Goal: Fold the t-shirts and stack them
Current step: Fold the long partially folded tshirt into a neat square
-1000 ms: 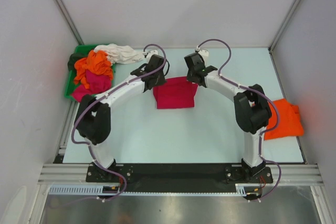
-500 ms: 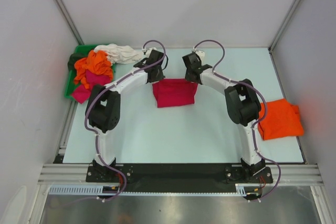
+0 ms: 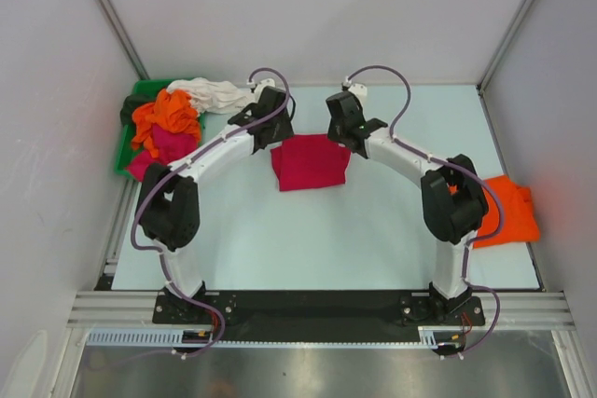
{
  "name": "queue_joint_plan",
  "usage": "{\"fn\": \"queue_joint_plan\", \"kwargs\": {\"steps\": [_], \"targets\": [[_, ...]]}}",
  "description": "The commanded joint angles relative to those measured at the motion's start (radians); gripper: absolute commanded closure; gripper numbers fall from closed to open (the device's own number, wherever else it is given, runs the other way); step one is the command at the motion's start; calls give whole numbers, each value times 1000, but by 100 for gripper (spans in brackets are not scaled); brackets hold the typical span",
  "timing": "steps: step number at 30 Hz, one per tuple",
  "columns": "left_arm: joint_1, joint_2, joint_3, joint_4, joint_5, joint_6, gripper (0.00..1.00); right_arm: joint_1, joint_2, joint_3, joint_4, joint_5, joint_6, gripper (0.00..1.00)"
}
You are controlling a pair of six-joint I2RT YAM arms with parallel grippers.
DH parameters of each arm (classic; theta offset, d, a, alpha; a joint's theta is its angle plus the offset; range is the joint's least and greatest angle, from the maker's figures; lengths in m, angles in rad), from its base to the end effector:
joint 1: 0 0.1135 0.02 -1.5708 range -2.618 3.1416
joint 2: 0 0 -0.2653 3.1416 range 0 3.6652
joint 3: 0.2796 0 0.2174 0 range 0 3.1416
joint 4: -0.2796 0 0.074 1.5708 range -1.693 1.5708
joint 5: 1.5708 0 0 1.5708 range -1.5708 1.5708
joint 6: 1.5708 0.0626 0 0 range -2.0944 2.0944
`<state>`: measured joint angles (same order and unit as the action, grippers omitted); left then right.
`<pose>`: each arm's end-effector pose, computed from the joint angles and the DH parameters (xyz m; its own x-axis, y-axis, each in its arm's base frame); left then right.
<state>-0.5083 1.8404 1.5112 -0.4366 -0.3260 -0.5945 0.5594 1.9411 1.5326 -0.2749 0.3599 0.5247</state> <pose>0.3626 -0.1791 0.2660 -0.6469 -0.2470 -0.7215 -0.1242 0.9676 -0.2198 0.3799 0.2119 0.2492 -0.5960 0.1800 -0.7825 0.0386 0.9798 0.1960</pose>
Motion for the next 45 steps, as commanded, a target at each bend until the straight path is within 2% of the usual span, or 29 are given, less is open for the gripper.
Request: {"fn": "queue_joint_plan", "kwargs": {"steps": [1, 4, 9, 21, 29, 33, 36, 41, 44, 45], "targets": [[-35, -10, -45, 25, 45, -19, 54, 56, -2, -49, 26, -25, 40, 85], [-53, -3, -68, 38, 70, -30, 58, 86, 25, -65, 23, -24, 51, 93], [-79, 34, -105, 58, 84, -28, 59, 88, 64, -101, 16, -35, 81, 95], [-84, 155, -190, 35, 215, -85, 65, 96, 81, -221, -55, -88, 176, 98], [-93, 187, -224, 16, 235, -111, 67, 105, 88, -290, -78, -108, 209, 98], [-99, 140, -252, 42, 199, -96, 67, 105, 52, -295, -57, -82, 172, 98], [-121, 42, -246, 58, 107, -51, 65, 105, -30, -278, -18, -30, 106, 93], [-156, -139, -204, 24, -60, 41, 62, 96, -148, -180, -50, 86, 20, 84], [-176, -245, -224, 1, -128, 74, 59, 100, -226, -152, -67, 131, -23, 73], [-179, -271, -238, -2, -137, 78, 57, 103, -244, -147, -75, 139, -28, 66]]}}
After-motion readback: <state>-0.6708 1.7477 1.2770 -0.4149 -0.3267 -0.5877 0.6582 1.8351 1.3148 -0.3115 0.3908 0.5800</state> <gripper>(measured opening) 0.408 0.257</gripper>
